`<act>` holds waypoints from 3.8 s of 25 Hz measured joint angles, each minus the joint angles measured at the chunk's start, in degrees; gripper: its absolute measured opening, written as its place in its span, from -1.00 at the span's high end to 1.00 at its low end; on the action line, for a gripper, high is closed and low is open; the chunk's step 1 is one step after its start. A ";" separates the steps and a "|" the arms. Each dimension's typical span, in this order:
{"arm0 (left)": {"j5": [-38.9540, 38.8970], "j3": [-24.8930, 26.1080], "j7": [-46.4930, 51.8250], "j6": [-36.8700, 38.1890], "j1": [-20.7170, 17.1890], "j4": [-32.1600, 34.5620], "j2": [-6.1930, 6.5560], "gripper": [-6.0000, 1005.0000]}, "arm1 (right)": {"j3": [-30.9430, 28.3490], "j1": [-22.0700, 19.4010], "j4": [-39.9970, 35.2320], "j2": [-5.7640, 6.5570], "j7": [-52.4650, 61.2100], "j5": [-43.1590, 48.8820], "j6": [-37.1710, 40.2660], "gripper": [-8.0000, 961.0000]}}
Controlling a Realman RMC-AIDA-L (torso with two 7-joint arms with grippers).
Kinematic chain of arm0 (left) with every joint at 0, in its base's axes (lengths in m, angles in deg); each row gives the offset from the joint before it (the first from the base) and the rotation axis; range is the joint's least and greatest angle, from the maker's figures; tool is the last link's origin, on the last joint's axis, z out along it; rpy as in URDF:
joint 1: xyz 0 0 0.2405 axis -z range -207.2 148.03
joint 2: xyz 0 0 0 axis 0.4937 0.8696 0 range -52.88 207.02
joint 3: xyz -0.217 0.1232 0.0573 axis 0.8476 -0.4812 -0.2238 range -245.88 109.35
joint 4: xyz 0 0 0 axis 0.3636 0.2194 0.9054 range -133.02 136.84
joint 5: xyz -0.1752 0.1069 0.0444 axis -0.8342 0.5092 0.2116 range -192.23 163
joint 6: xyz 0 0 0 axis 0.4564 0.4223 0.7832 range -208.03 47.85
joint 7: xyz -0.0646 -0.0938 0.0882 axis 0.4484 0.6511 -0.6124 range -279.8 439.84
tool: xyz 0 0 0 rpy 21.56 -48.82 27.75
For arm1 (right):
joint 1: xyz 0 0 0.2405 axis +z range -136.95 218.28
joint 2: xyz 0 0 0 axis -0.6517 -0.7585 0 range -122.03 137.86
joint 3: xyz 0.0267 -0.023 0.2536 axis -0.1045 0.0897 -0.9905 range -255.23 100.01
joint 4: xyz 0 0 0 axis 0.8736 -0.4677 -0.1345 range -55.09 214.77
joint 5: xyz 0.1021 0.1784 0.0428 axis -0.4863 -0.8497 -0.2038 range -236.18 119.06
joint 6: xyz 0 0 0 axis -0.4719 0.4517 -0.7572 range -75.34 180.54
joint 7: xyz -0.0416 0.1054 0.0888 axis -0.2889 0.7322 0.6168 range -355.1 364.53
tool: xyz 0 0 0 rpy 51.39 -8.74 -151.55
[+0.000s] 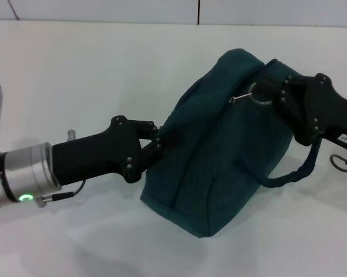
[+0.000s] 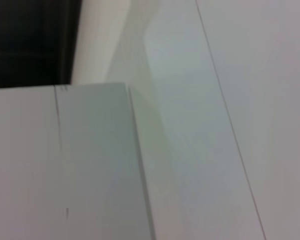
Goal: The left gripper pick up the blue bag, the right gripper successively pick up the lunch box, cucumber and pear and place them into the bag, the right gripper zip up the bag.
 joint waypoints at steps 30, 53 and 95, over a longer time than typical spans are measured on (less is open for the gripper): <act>1.31 -4.19 0.33 2.92 0.85 1.01 4.16 0.88 | -9.37 -2.68 2.73 0.24 -4.90 0.19 -5.22 0.95; -0.03 1.12 0.23 -1.80 0.85 2.17 4.07 0.89 | -9.24 -5.66 3.19 1.45 -5.17 4.20 4.68 0.95; 1.18 1.02 0.31 -3.04 0.63 2.23 3.01 0.89 | -12.10 -9.24 8.50 0.81 -7.34 4.22 -6.67 0.95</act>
